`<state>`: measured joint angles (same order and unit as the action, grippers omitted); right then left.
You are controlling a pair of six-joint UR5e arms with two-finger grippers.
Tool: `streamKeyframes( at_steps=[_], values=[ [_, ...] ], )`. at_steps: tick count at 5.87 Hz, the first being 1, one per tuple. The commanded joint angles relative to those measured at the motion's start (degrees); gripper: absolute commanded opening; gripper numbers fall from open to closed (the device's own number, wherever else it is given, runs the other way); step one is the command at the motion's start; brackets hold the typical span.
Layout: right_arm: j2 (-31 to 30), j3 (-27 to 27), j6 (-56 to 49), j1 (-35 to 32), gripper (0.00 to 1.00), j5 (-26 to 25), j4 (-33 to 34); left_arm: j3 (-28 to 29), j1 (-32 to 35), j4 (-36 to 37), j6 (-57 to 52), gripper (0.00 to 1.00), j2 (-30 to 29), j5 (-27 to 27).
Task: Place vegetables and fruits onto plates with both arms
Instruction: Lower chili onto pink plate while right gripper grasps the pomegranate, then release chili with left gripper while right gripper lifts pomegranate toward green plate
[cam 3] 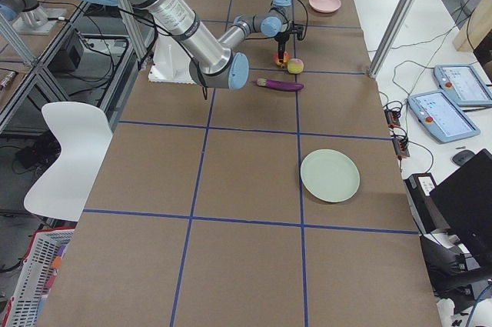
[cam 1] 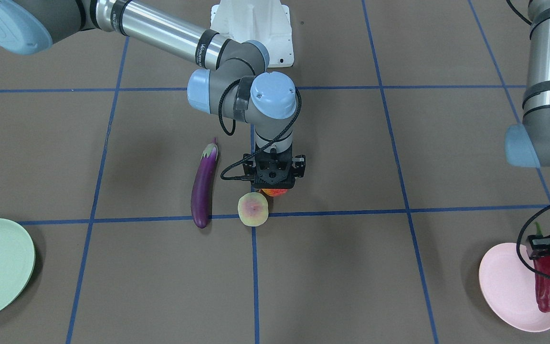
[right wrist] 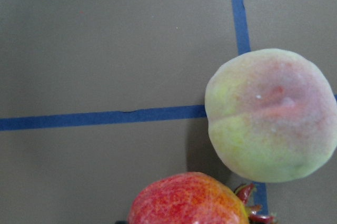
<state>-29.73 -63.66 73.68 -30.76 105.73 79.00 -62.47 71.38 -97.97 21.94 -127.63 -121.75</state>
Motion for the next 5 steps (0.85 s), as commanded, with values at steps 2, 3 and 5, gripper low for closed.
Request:
streamKeyframes(
  at_steps=[2, 3, 5],
  values=[
    [0.4, -4.5, 0.6, -1.1, 0.00, 0.5, 0.7, 5.6, -3.0, -2.8, -0.1, 0.00, 0.1, 5.4],
    [0.4, -6.1, 0.6, -2.1, 0.00, 0.5, 0.9, 6.0, -4.8, -2.9, 0.4, 0.00, 0.1, 5.6],
    [0.5, -9.5, 0.7, -4.6, 0.00, 0.6, 3.2, 6.1, -6.8, -3.3, 4.7, 0.00, -0.2, 9.3]
  ],
)
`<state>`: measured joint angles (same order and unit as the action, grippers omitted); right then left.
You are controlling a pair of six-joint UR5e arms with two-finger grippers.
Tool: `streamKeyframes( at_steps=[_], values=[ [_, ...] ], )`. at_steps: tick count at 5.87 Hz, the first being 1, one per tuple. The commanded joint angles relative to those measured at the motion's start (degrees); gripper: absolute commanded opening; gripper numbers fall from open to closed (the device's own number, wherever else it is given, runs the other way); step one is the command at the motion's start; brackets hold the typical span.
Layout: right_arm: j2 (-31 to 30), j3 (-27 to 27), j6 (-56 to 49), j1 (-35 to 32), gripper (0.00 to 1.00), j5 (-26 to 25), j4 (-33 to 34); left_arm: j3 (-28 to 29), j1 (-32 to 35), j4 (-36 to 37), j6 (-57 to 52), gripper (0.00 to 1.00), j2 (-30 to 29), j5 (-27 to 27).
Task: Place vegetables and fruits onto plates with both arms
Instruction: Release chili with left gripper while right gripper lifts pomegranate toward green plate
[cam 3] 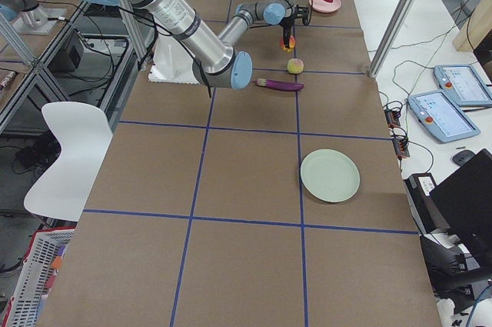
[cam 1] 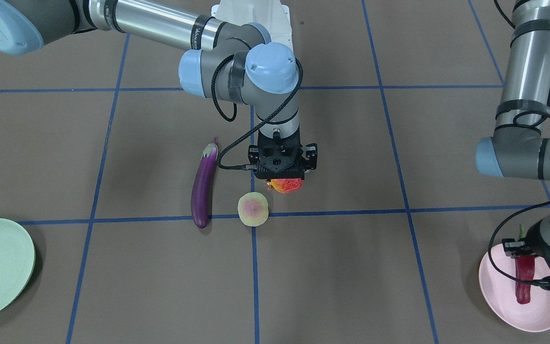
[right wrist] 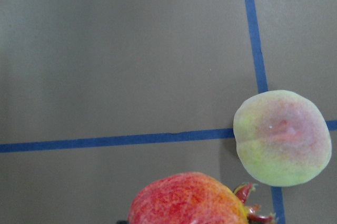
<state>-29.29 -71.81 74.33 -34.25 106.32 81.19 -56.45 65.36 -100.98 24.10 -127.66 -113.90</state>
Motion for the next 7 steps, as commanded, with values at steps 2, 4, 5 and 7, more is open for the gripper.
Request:
streamKeyframes(
  at_steps=[2, 4, 5, 7],
  values=[
    [0.1, -1.7, 0.0, -4.5, 0.00, 1.9, 1.1, 4.6, -2.3, -7.2, 14.2, 0.99, -0.7, 6.4],
    [0.1, -1.8, -1.4, -11.2, 0.00, 6.7, 1.7, 4.4, -2.4, -7.2, 15.4, 1.00, -1.8, 7.1],
    [-0.1, -1.8, -4.0, -14.8, 0.00, 8.4, 2.8, 4.0, -1.7, -6.8, 15.5, 1.00, -3.9, 6.7],
    [-0.6, -2.7, -18.9, -22.1, 0.00, 10.0, 11.7, -0.8, 0.3, 1.2, 15.5, 1.00, -7.9, -4.0]
  ],
)
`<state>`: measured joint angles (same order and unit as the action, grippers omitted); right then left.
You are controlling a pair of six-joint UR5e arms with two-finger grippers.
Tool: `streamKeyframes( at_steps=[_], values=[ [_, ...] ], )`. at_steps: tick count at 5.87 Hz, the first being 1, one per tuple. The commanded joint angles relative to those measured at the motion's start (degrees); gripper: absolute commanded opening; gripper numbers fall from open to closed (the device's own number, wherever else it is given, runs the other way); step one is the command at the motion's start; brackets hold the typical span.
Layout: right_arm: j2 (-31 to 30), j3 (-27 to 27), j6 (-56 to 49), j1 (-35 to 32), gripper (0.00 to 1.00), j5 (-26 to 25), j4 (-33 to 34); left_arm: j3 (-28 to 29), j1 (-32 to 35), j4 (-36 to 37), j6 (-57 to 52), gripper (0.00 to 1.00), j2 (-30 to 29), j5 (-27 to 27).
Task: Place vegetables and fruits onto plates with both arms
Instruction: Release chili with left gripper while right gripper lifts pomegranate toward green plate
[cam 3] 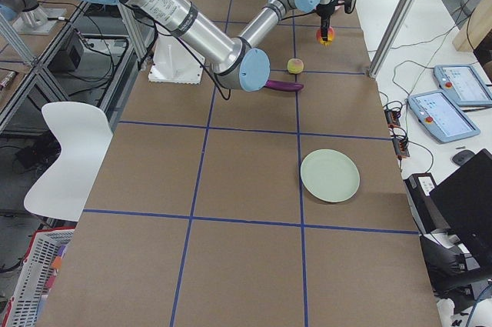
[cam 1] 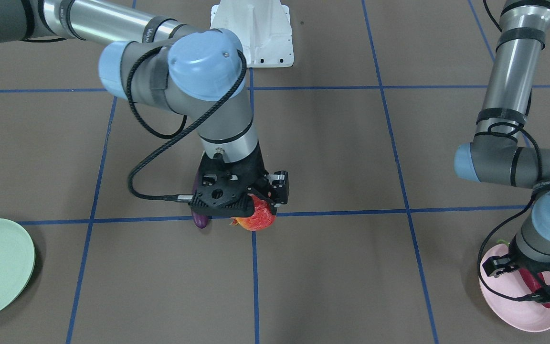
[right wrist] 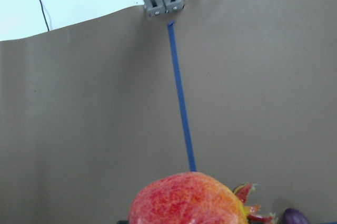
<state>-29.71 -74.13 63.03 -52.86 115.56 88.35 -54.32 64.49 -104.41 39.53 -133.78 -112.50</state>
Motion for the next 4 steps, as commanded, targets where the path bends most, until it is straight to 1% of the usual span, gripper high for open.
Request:
streamKeyframes(
  at_steps=[1, 2, 3, 4],
  values=[
    [-1.8, -0.6, -15.9, -7.0, 0.00, 1.9, 7.7, -10.8, 1.3, 14.0, 0.0, 1.00, -2.3, -9.2],
    [-5.3, -0.6, -23.8, -10.3, 0.00, 2.4, 7.8, -19.6, 1.3, 24.0, 1.0, 1.00, -3.1, -12.9],
    [-9.3, -0.6, -33.6, -13.6, 0.00, 2.3, 7.8, -28.4, 0.6, 32.4, 5.1, 1.00, -3.8, -15.3],
    [-12.8, -0.2, -41.0, -15.7, 0.00, 1.5, 7.8, -34.6, -1.9, 35.6, 10.3, 1.00, -3.8, -17.5]
  ],
)
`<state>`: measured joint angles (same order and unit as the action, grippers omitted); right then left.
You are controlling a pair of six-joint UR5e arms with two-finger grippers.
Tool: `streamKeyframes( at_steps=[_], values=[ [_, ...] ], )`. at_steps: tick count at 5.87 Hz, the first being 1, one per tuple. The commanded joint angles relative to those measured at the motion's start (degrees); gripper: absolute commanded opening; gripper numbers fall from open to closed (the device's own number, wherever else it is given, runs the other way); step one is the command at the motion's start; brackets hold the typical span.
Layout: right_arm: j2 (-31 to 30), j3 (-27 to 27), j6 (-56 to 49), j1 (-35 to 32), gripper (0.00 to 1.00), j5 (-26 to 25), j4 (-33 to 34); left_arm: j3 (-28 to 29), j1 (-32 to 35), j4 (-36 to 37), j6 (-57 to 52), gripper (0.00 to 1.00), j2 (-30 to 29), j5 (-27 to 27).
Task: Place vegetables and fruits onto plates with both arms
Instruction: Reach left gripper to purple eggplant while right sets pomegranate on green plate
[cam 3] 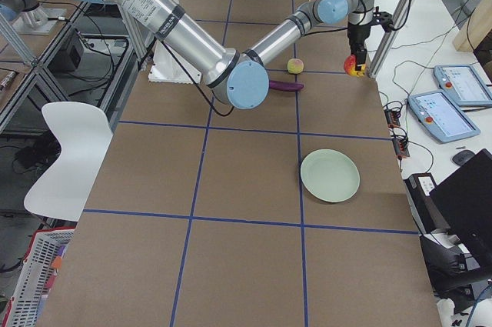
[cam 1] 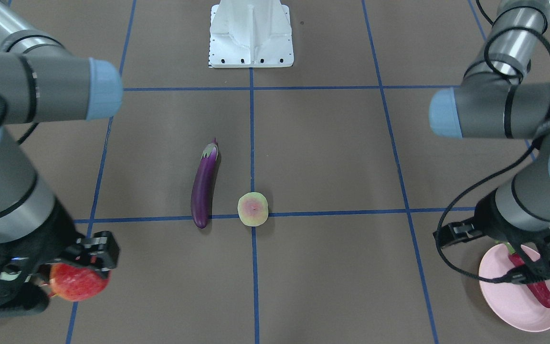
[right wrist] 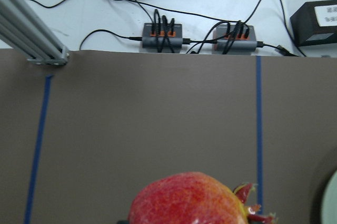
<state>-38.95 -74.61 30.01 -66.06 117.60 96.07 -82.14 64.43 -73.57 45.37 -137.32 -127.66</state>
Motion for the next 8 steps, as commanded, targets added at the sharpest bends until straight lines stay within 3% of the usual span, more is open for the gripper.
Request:
streamKeyframes(
  at_steps=[1, 2, 4, 6, 8],
  values=[
    [-7.1, 0.3, -13.6, -3.2, 0.00, -2.6, -0.4, -9.3, -8.6, 4.2, 14.1, 1.00, -0.9, -2.1],
    [-10.3, 0.6, -15.5, -2.8, 0.00, -7.2, -1.2, -9.4, -14.3, 4.1, 21.8, 1.00, -4.4, -1.7],
    [-14.7, 6.9, -15.8, -1.9, 0.00, -7.4, -13.7, -9.4, -22.7, -3.1, 31.9, 1.00, -4.6, 4.4],
    [-16.9, 7.1, -15.8, 1.0, 0.00, -5.0, -14.1, -8.7, -29.9, -7.2, 37.6, 1.00, -4.8, 10.3],
    [-19.1, 7.1, -15.8, 2.8, 0.00, -4.7, -14.1, -8.0, -32.7, -9.1, 41.3, 1.00, -6.0, 10.4]
  ],
)
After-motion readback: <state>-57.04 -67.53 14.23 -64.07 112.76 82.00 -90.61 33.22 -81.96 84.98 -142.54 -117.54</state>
